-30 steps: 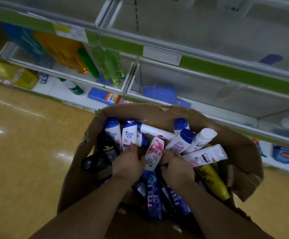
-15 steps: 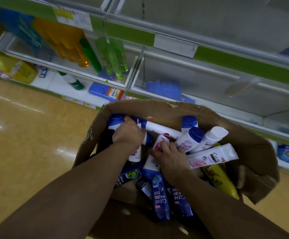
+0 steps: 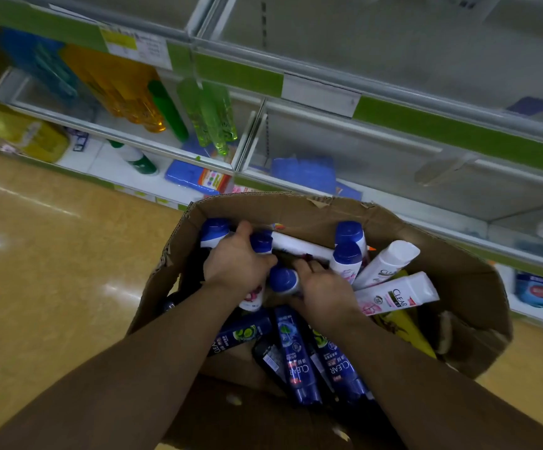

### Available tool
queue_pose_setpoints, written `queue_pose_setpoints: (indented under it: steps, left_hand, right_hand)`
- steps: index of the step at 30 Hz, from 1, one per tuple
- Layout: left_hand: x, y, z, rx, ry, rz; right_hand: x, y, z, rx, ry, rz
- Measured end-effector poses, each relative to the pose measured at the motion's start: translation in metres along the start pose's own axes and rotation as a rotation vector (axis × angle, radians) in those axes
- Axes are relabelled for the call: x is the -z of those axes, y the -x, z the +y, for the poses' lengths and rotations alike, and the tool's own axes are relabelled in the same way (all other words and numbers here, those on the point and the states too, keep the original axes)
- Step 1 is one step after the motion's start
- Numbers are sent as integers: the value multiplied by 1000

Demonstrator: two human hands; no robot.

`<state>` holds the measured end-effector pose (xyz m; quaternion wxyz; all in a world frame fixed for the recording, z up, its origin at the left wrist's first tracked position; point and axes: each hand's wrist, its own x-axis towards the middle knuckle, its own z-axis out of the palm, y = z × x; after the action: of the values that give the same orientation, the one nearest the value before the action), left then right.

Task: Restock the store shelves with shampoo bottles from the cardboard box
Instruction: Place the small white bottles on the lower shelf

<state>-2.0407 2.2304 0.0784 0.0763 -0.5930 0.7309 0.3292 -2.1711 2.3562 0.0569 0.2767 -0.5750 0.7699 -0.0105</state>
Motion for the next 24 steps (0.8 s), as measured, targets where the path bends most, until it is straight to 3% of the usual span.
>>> queue_pose_setpoints:
  steps: [4,9,14,21,24]
  left_hand:
    - [0,13,-6,-90,-55,29]
    - [2,20,-8,-41,30,-36]
    - [14,33,-6,-99,-92,-139]
    - [66,80,7,-244,-12,-235]
    - [97,96,26,-284,-19,-246]
  right_hand:
    - [-2,11,-2,-194,-299,48]
    - [11,26,-4,-345,-622,93]
    - [45,45,-9,-372,-662,130]
    - [111,84,-21,-400,-646,41]
    - [134,101,-24,-391,-621,117]
